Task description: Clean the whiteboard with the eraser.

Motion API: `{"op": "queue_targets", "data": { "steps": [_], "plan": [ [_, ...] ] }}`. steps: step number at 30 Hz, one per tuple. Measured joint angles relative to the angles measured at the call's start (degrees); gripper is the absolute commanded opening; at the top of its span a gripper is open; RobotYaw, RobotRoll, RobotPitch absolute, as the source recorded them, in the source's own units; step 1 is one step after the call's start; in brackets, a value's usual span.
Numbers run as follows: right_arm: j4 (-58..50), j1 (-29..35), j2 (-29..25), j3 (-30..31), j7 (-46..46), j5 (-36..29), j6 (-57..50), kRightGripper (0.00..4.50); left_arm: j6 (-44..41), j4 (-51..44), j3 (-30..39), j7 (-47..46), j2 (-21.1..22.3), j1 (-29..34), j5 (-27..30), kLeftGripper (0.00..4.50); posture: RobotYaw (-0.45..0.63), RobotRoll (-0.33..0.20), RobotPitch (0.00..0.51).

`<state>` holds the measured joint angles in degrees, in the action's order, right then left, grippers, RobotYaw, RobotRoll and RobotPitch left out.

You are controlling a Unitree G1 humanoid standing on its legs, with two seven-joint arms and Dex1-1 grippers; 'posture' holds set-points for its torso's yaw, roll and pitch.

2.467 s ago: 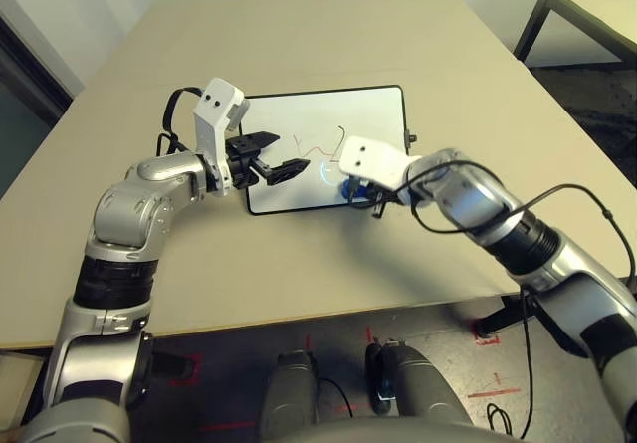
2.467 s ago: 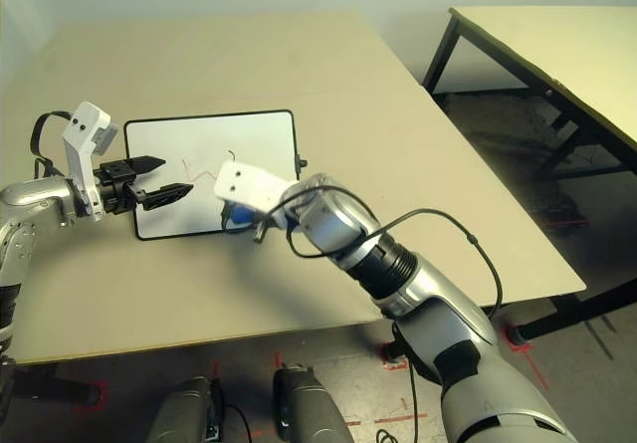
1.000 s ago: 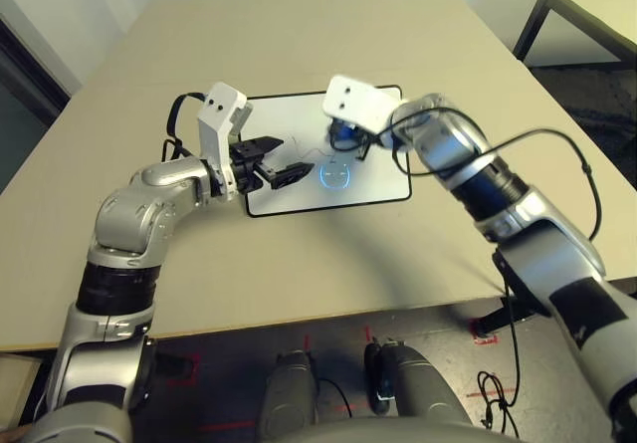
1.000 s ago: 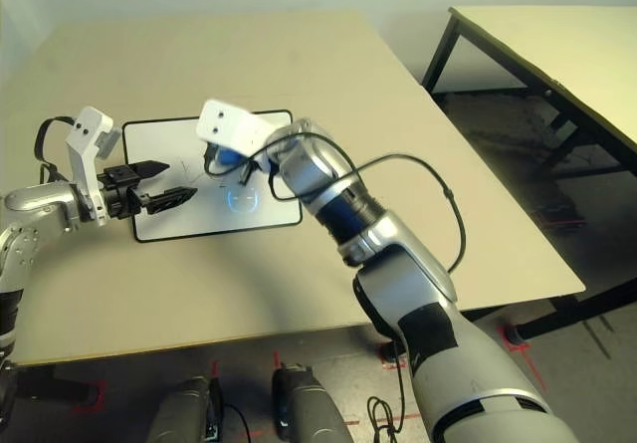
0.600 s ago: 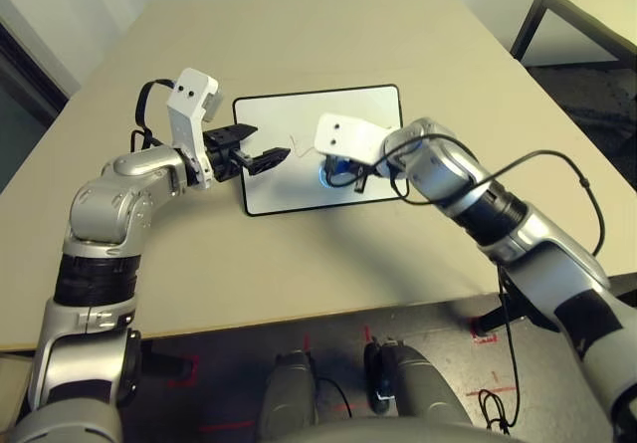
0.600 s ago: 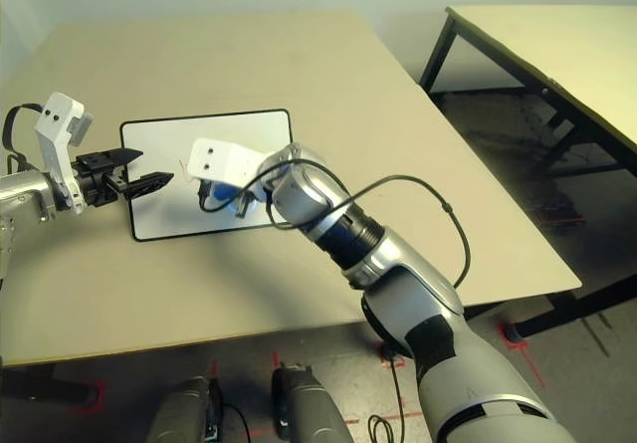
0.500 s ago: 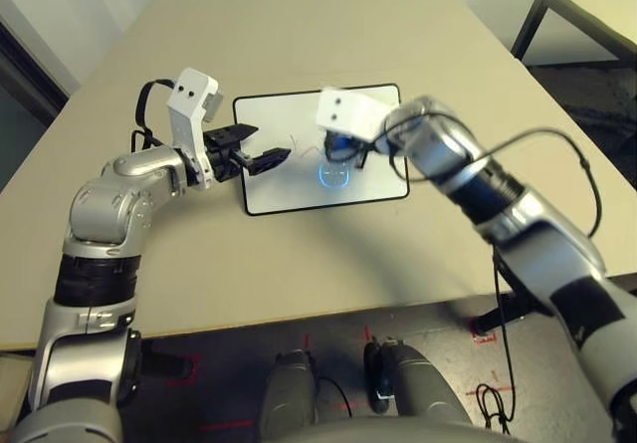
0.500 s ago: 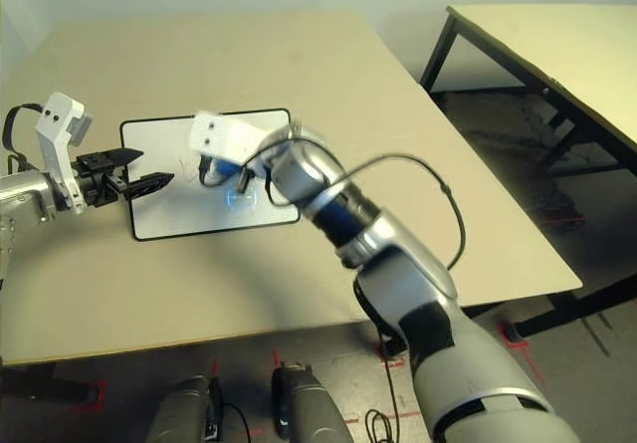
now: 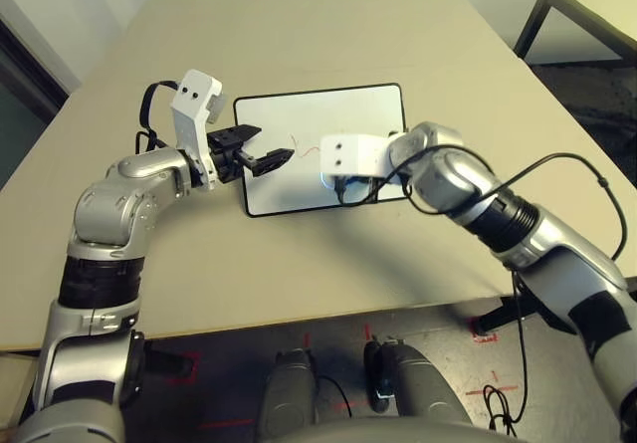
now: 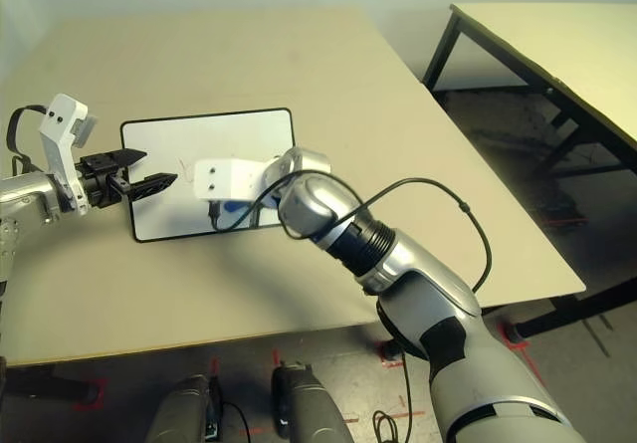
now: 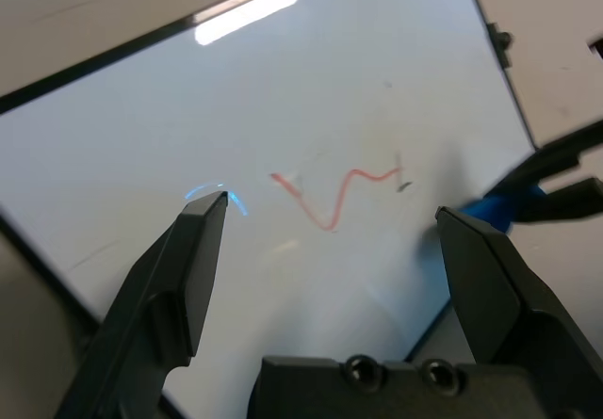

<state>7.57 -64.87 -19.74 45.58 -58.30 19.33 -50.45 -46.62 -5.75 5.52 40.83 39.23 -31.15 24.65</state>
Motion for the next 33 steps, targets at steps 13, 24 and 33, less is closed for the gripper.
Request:
{"op": "queue_targets", "data": {
  "steps": [13, 24, 33],
  "plan": [
    [10.92, -5.27, 1.14, -5.34, 3.60, 3.14, 5.11, 0.33, -0.78, -0.96, 0.10, -0.68, -0.32, 0.60, 0.47, 4.50, 0.01, 0.000, 0.126],
    [3.19, 1.66, -0.10, -1.42, -0.67, 4.16, 5.15, 0.33, -1.25, -1.28, 0.25, -1.38, -0.34, 1.03, 0.84, 4.50, 0.02, 0.000, 0.131],
    [30.40, -9.38, 6.91, -7.51, 9.60, 4.06, 21.41, 0.31, -1.79, -2.07, 0.47, -1.45, -0.11, 1.89, 1.07, 4.50, 0.03, 0.000, 0.129]
  ]
}}
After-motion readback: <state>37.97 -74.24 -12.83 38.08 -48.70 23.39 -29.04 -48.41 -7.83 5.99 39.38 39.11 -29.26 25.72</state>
